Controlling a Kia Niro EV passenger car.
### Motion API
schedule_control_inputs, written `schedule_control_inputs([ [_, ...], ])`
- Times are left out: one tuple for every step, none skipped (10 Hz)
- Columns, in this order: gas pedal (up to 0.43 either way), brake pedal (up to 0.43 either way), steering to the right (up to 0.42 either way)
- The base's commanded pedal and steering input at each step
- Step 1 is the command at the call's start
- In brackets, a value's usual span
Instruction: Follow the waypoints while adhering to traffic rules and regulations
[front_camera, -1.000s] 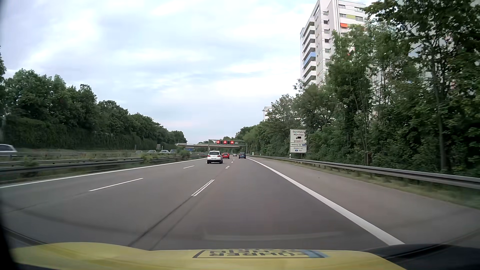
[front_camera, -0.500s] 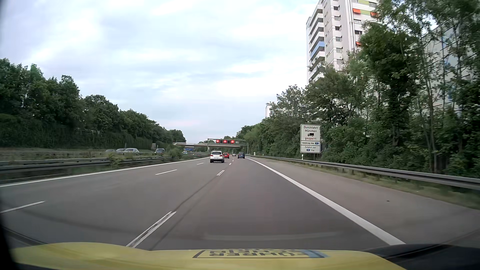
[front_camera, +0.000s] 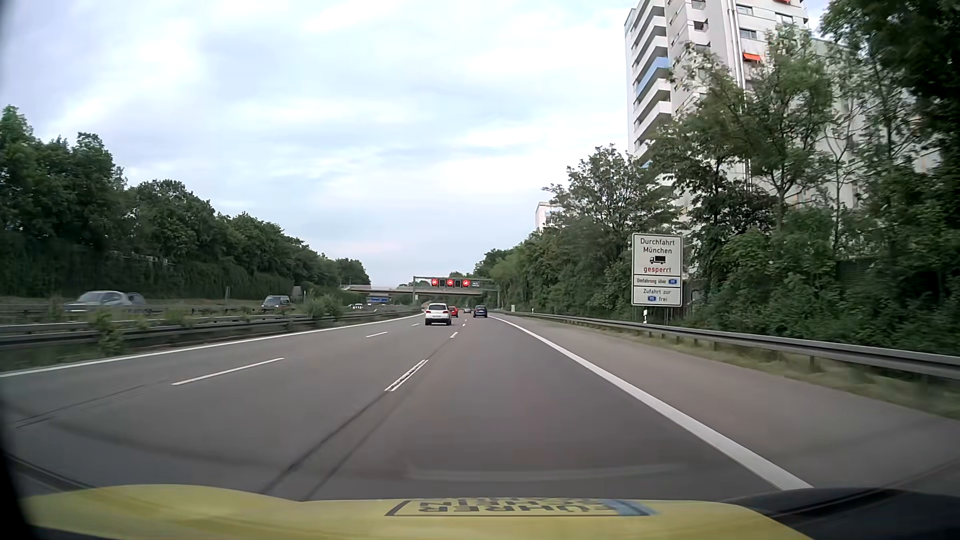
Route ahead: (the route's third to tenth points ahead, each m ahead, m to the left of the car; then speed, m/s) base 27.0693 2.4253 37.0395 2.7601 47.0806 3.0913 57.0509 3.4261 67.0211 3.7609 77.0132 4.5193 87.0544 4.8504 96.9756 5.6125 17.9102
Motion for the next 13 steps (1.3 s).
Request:
schedule_control_inputs([
  [0.067, 0.000, -0.001],
  [0.067, 0.000, -0.002],
  [0.067, 0.000, -0.002],
  [0.067, 0.000, -0.002],
  [0.067, 0.000, -0.001],
  [0.067, 0.000, -0.002],
  [0.067, 0.000, -0.001],
  [0.067, 0.000, -0.001],
  [0.067, 0.000, -0.001],
  [0.067, 0.000, -0.001],
  [0.067, 0.000, -0.001],
  [0.067, 0.000, -0.001],
  [0.067, 0.000, -0.001],
])
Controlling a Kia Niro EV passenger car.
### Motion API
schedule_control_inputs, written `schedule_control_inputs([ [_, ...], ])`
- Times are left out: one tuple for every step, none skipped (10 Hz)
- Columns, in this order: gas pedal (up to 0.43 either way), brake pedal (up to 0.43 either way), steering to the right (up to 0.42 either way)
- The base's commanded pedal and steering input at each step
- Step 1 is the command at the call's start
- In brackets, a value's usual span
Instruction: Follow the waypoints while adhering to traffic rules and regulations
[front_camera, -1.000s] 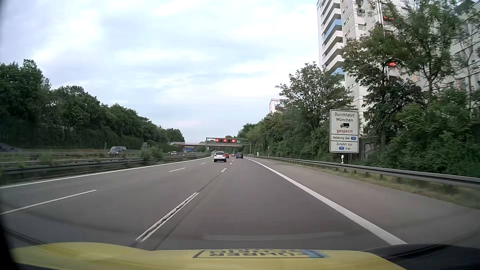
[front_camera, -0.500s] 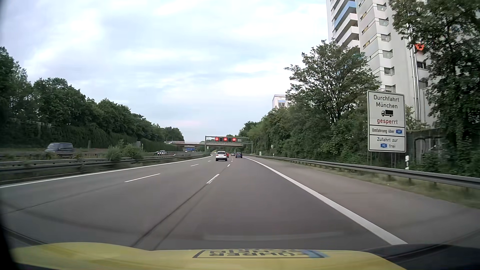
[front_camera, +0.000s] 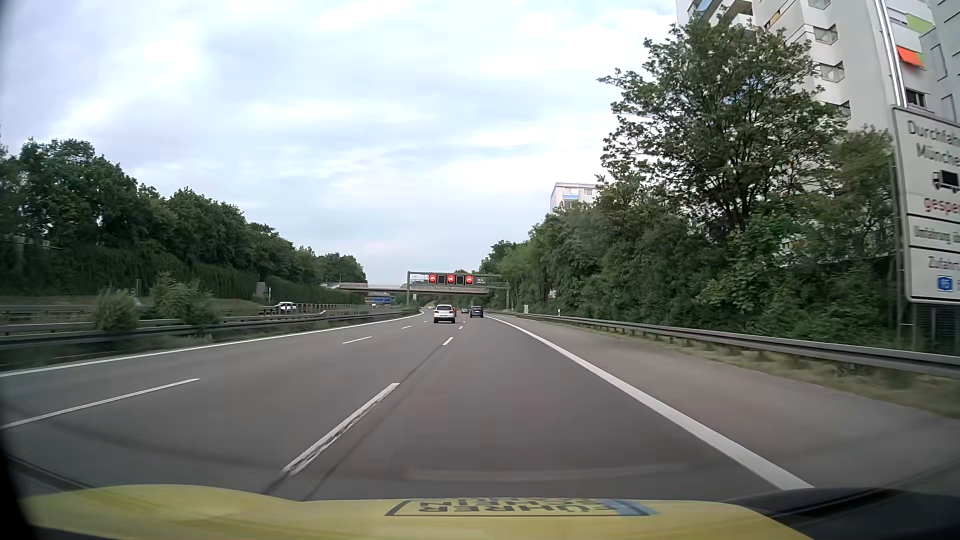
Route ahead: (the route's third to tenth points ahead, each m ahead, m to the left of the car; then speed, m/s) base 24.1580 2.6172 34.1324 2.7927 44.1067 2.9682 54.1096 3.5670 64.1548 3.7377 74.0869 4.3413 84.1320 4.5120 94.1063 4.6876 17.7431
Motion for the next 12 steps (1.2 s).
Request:
schedule_control_inputs([
  [0.067, 0.000, -0.001],
  [0.067, 0.000, -0.001],
  [0.067, 0.000, -0.001],
  [0.067, 0.000, -0.001],
  [0.067, 0.000, -0.001],
  [0.067, 0.000, -0.001],
  [0.067, 0.000, -0.001],
  [0.067, 0.000, -0.001],
  [0.067, 0.000, -0.001],
  [0.067, 0.000, -0.001],
  [0.067, 0.000, -0.001],
  [0.067, 0.000, -0.001],
])
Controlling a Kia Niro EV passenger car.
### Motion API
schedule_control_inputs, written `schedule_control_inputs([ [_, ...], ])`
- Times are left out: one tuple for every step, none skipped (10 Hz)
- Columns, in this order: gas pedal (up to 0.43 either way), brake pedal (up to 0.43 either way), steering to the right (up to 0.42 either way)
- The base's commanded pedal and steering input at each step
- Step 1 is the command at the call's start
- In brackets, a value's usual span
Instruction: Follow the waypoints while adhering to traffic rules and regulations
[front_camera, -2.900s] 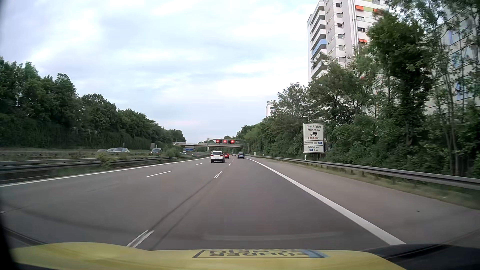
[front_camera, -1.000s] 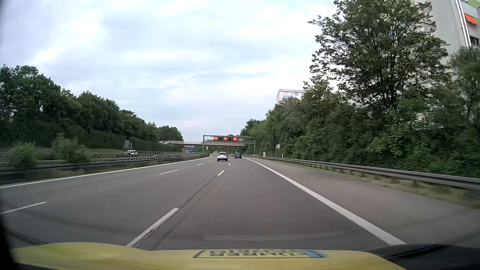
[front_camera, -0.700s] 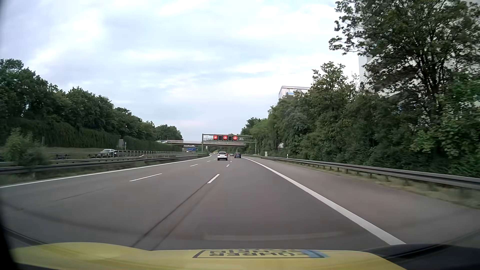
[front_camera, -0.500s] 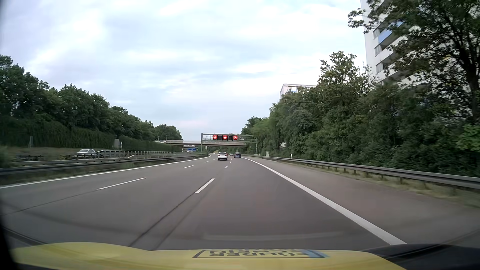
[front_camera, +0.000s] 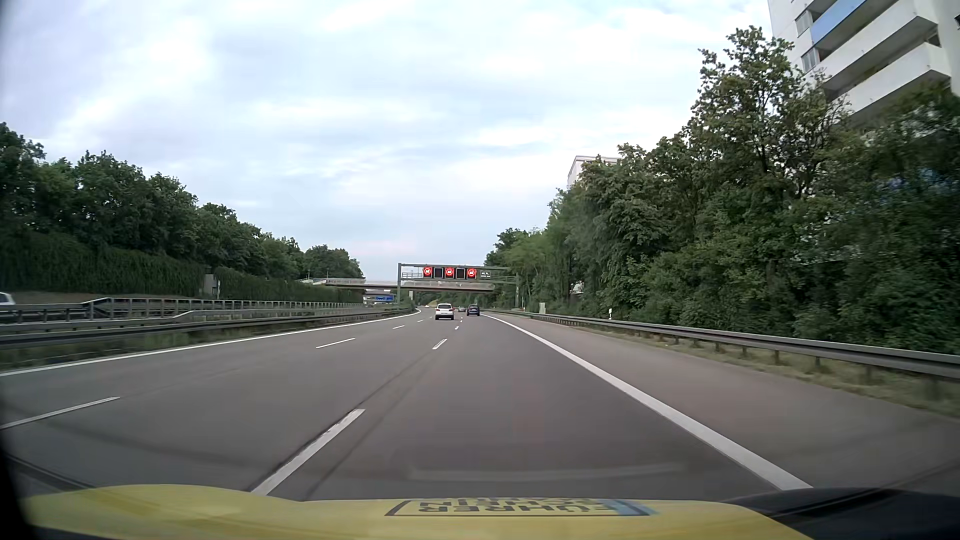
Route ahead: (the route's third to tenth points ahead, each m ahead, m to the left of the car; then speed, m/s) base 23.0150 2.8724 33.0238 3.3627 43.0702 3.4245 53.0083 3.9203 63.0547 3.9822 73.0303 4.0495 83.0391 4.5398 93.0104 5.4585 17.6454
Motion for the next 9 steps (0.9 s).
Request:
schedule_control_inputs([
  [0.067, 0.000, -0.001],
  [0.067, 0.000, -0.001],
  [0.067, 0.000, -0.001],
  [0.067, 0.000, -0.001],
  [0.067, 0.000, -0.001],
  [0.067, 0.000, -0.001],
  [0.067, 0.000, -0.001],
  [0.067, 0.000, -0.001],
  [0.067, 0.000, -0.001],
])
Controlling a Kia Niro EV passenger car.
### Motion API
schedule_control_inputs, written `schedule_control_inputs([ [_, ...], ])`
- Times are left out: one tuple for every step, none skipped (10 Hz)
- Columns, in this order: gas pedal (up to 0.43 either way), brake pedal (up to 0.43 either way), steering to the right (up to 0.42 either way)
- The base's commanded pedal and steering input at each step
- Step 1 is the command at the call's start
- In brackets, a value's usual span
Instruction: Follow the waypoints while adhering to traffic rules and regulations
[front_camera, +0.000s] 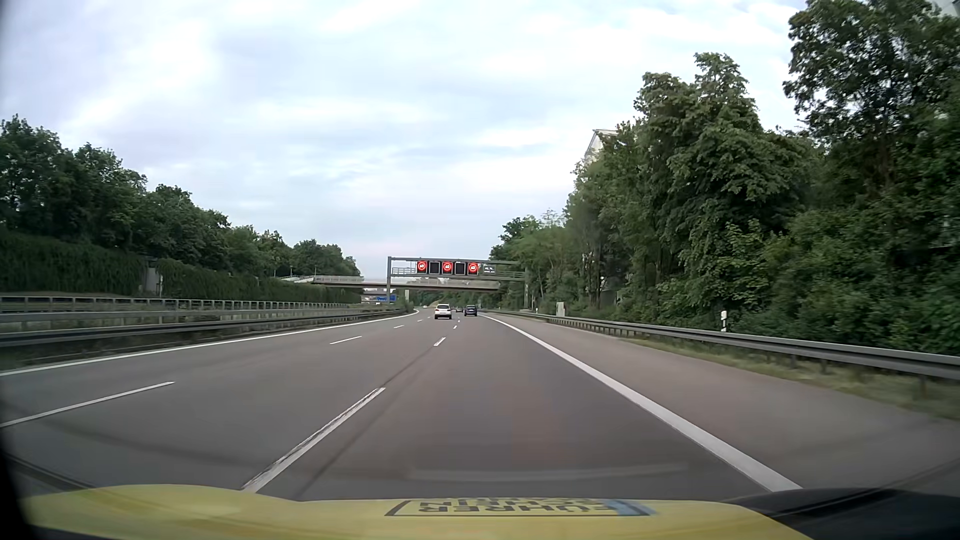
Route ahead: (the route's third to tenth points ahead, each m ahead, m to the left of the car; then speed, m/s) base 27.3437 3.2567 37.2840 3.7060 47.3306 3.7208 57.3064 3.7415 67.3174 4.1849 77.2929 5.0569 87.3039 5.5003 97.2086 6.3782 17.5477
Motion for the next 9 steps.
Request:
schedule_control_inputs([
  [0.067, 0.000, -0.002],
  [0.067, 0.000, -0.002],
  [0.067, 0.000, -0.002],
  [0.067, 0.000, -0.002],
  [0.067, 0.000, -0.002],
  [0.067, 0.000, -0.002],
  [0.067, 0.000, -0.002],
  [0.067, 0.000, -0.003],
  [0.067, 0.000, -0.003],
])
